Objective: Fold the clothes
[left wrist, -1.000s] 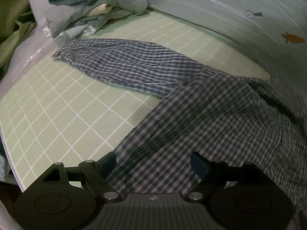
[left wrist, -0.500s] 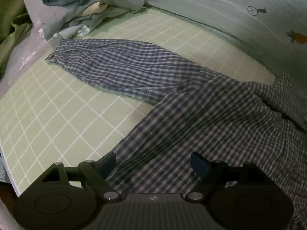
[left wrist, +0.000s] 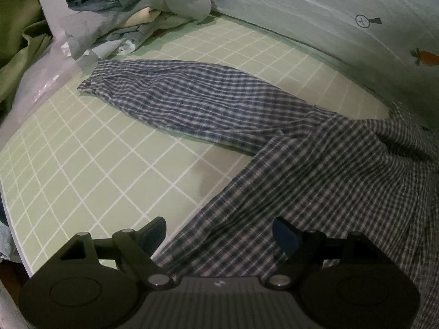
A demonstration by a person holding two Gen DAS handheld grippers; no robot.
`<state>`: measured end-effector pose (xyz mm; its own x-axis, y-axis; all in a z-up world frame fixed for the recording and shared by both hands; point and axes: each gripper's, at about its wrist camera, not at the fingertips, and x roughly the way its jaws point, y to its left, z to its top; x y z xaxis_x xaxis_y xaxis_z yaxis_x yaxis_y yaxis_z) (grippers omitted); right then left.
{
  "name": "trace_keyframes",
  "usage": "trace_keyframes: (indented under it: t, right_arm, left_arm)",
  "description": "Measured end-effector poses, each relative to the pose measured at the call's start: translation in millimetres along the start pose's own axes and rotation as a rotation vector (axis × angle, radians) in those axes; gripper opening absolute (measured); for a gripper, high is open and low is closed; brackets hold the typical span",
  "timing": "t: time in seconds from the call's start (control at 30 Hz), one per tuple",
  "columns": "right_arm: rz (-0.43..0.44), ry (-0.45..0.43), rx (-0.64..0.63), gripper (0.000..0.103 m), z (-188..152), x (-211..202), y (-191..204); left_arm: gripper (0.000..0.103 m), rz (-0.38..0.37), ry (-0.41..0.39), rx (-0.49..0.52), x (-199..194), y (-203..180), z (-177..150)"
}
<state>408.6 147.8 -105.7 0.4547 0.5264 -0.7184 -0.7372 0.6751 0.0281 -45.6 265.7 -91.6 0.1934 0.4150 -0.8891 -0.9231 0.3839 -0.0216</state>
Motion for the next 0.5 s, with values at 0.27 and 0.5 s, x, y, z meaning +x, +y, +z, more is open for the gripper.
trace_keyframes:
  t: [0.27,0.5]
  right_arm:
    - [-0.095,-0.057,0.025,0.054,-32.8,-68.6,-17.2]
    - [-0.072,-0.012,0.039,0.047,-116.4,-129.0,-7.8]
  left_arm:
    - [0.085,-0.059,-0.042,0.055,-10.2,-7.9,-3.5]
    - [0.085,-0.102,-0.091,0.121,-34.4,-8.2,-17.5]
